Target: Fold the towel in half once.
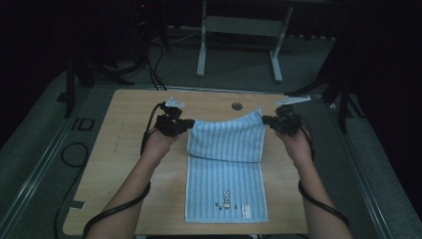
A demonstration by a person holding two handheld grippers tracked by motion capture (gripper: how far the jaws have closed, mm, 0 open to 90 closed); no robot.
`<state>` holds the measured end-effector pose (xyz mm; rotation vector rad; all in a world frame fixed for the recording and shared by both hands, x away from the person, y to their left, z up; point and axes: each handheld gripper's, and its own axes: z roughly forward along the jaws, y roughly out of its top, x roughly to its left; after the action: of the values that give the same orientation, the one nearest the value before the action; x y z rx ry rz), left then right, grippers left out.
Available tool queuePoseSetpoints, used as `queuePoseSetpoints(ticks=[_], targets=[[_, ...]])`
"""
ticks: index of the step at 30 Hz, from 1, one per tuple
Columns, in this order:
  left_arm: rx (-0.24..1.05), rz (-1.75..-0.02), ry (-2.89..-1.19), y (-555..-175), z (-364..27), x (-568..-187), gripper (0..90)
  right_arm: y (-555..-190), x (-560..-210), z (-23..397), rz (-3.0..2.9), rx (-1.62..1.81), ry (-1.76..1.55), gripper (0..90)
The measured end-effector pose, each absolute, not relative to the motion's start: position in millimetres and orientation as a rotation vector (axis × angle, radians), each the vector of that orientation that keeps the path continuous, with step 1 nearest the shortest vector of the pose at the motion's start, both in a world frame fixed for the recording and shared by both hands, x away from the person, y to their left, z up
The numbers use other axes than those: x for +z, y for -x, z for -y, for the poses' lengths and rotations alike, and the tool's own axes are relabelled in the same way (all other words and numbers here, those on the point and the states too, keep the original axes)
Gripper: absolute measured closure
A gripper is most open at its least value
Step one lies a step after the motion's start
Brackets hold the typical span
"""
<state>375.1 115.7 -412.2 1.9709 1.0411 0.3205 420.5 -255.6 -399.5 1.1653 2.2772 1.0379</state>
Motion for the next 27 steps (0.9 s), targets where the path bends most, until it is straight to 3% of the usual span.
queuePoseSetpoints(ticks=[8,27], targets=[[0.242,-1.022,-1.986,-324.0,-112.5,-441.5,88.0,-356.3,-429.2,266.0,-2.364,1.073,-1.063,88.6],[0.092,-1.112,-2.1,-271.4,-114.2,-527.9,87.5,-303.7,-518.4,273.7,-2.533,1.051,-1.154,88.3]])
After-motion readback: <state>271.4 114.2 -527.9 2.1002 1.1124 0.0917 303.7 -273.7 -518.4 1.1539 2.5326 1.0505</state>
